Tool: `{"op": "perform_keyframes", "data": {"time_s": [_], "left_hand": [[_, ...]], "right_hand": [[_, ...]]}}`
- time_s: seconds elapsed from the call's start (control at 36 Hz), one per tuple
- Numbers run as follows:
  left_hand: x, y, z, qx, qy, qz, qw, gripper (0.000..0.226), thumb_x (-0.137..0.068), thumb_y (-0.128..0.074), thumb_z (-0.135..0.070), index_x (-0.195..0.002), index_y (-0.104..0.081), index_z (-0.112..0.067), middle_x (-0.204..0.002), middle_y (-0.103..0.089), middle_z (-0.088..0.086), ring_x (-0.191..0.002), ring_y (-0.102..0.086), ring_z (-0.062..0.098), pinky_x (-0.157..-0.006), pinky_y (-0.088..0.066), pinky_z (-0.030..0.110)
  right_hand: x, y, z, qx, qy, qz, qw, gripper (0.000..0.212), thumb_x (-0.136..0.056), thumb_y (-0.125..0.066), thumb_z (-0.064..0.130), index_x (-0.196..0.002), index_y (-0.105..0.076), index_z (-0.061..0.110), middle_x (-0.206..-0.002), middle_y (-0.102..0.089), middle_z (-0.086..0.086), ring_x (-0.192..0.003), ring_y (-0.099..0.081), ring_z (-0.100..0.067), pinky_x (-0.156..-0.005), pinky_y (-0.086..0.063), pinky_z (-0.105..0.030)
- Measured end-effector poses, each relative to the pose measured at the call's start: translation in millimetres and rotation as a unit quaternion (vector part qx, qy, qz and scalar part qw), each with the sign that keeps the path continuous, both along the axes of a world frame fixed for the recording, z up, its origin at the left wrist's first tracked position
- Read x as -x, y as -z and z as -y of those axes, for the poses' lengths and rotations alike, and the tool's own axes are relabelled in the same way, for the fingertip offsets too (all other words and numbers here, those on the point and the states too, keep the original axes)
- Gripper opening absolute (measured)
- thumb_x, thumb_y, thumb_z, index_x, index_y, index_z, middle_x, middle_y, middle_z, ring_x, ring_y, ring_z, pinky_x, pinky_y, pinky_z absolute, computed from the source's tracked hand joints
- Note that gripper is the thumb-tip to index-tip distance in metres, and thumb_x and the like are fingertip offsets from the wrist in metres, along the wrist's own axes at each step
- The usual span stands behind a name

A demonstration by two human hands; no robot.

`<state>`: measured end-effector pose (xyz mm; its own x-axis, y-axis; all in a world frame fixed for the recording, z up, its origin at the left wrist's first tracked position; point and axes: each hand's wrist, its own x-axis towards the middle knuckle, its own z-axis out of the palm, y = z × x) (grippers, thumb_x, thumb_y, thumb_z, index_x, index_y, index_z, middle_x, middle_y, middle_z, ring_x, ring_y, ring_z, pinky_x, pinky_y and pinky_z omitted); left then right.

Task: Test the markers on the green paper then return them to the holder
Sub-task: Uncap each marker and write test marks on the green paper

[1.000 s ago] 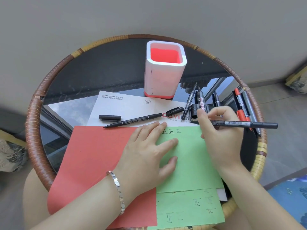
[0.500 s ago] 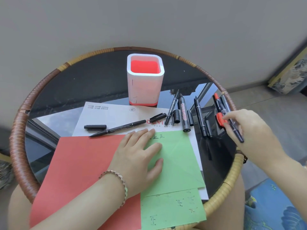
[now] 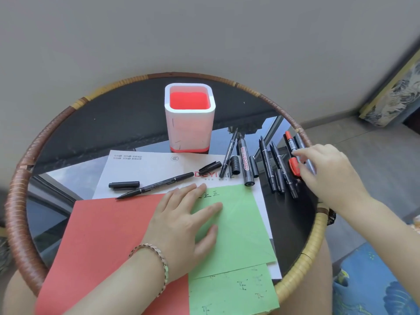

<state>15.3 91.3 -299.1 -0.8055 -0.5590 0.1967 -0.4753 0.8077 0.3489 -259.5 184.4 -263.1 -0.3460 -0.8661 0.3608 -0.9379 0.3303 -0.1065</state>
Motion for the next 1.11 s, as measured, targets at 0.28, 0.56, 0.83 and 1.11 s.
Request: {"op": "perform_keyframes", "data": {"time_s": [0.28, 0.56, 0.83, 1.11], "left_hand": [[1, 0, 0, -0.003, -0.001, -0.005, 1.0, 0.037, -0.076, -0.045, -0.041, -0.104, -0.067, -0.032, -0.118, -0.063, 0.006, -0.111, -0.049, 0.025, -0.097, -0.03, 0.037], [0, 2, 0, -0.005, -0.001, -0.016, 1.0, 0.035, -0.076, -0.046, -0.042, -0.103, -0.067, -0.032, -0.118, -0.063, 0.006, -0.11, -0.05, 0.025, -0.096, -0.031, 0.039], [0, 2, 0, -0.003, 0.001, -0.022, 1.0, 0.036, -0.075, -0.045, -0.041, -0.102, -0.067, -0.032, -0.117, -0.063, 0.006, -0.112, -0.043, 0.021, -0.096, -0.029, 0.037], [1, 2, 1, 0.0, -0.004, -0.018, 1.0, 0.036, -0.075, -0.045, -0.042, -0.101, -0.068, -0.032, -0.117, -0.064, 0.006, -0.11, -0.05, 0.024, -0.096, -0.03, 0.037]], "right_hand": [[4, -7, 18, -0.058, 0.069, 0.056, 0.994, 0.026, -0.085, -0.057, 0.019, -0.11, -0.061, 0.013, -0.093, -0.065, -0.008, -0.094, -0.055, -0.028, -0.078, -0.044, -0.037], [7, -5, 26, -0.04, 0.156, 0.095, 0.982, 0.022, -0.087, -0.051, 0.017, -0.106, -0.061, 0.014, -0.099, -0.064, -0.012, -0.086, -0.055, -0.03, -0.067, -0.039, -0.031], [4, -12, 27, -0.046, 0.19, 0.18, 0.964, 0.028, -0.082, -0.061, 0.022, -0.109, -0.061, 0.014, -0.082, -0.068, -0.001, -0.08, -0.058, -0.02, -0.065, -0.044, -0.029], [-27, -35, 20, 0.084, 0.09, 0.604, 0.787, 0.011, -0.087, -0.057, 0.014, -0.088, -0.068, 0.012, -0.067, -0.063, -0.002, -0.05, -0.059, -0.007, -0.051, -0.05, -0.015]]}}
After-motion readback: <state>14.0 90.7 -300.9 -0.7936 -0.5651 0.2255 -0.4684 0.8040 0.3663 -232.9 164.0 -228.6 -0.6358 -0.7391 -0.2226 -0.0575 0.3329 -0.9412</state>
